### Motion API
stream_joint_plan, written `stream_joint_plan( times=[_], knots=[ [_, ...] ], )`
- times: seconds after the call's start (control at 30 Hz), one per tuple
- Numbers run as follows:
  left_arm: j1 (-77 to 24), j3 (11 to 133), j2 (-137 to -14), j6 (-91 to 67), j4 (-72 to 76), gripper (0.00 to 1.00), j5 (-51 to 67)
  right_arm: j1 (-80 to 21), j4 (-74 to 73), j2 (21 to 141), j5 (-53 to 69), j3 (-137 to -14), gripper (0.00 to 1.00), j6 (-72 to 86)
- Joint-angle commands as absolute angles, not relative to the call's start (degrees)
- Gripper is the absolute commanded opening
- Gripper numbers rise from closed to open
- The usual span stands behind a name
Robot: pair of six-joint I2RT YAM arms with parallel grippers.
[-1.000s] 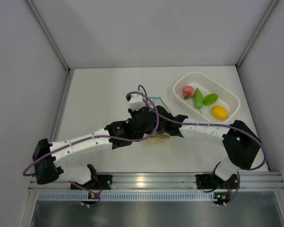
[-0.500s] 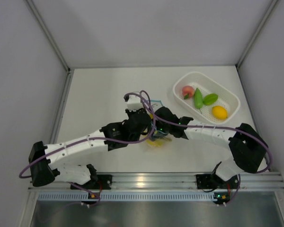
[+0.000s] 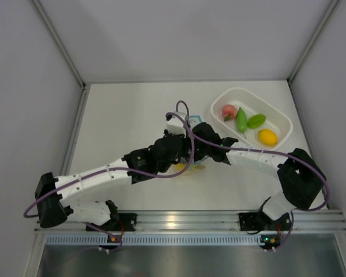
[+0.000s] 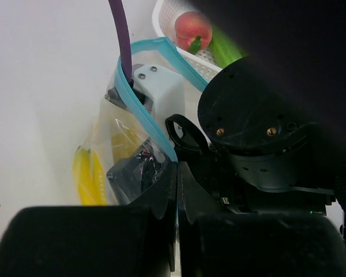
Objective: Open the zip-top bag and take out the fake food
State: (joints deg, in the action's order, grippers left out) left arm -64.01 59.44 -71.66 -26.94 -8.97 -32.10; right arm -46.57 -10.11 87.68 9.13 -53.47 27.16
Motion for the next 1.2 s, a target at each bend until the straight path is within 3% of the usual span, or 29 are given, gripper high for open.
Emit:
stream_joint_plan(
  times=[0.0,0.27,0.6,0.8,0.93,0.97,1.0,1.03,1.07,1.13,1.17],
  knots=[
    [-64.07,60.03,-71.72,-25.47,-5.53,0.00,-31.19,-45.62,-2.03,86.23,12.03,-57.04,0.00,29.70],
    [-64.07,58.54,-72.33,-23.12,-6.24,0.00,-33.58,-44.30,4.75,79.37,12.30,-52.30,0.00,35.86],
    [-64.07,57.83,-71.90,-13.89,-6.24,0.00,-17.15,-42.63,-6.42,81.56,2.55,-56.95,0.00,36.83],
    [-64.07,59.06,-73.03,-15.99,-6.15,0.00,-21.79,-42.71,5.79,81.30,9.84,-51.42,0.00,40.25],
    [-64.07,59.59,-74.00,-19.07,-6.07,0.20,-26.10,-42.63,6.86,78.85,8.62,-49.75,0.00,38.32],
    [-64.07,59.76,-74.09,-19.86,-6.06,0.28,-27.06,-42.54,6.77,78.58,8.61,-49.66,0.00,38.15],
    [-64.07,59.94,-74.09,-20.12,-6.15,0.44,-27.42,-42.37,6.33,78.31,8.61,-49.66,0.00,37.80],
    [-64.07,60.12,-74.00,-20.47,-6.15,0.50,-28.29,-41.93,6.24,77.96,8.70,-49.48,0.00,37.79],
    [-64.07,60.20,-73.74,-20.74,-6.15,0.65,-28.56,-41.66,6.24,77.79,8.88,-49.22,0.00,37.79],
    [-64.07,60.12,-73.04,-21.09,-6.15,0.81,-29.70,-40.53,6.07,77.09,9.49,-48.61,0.00,37.27],
    [-64.07,60.03,-72.60,-21.70,-6.15,0.81,-30.49,-40.17,5.98,76.82,9.75,-48.43,0.00,36.92]
  ],
)
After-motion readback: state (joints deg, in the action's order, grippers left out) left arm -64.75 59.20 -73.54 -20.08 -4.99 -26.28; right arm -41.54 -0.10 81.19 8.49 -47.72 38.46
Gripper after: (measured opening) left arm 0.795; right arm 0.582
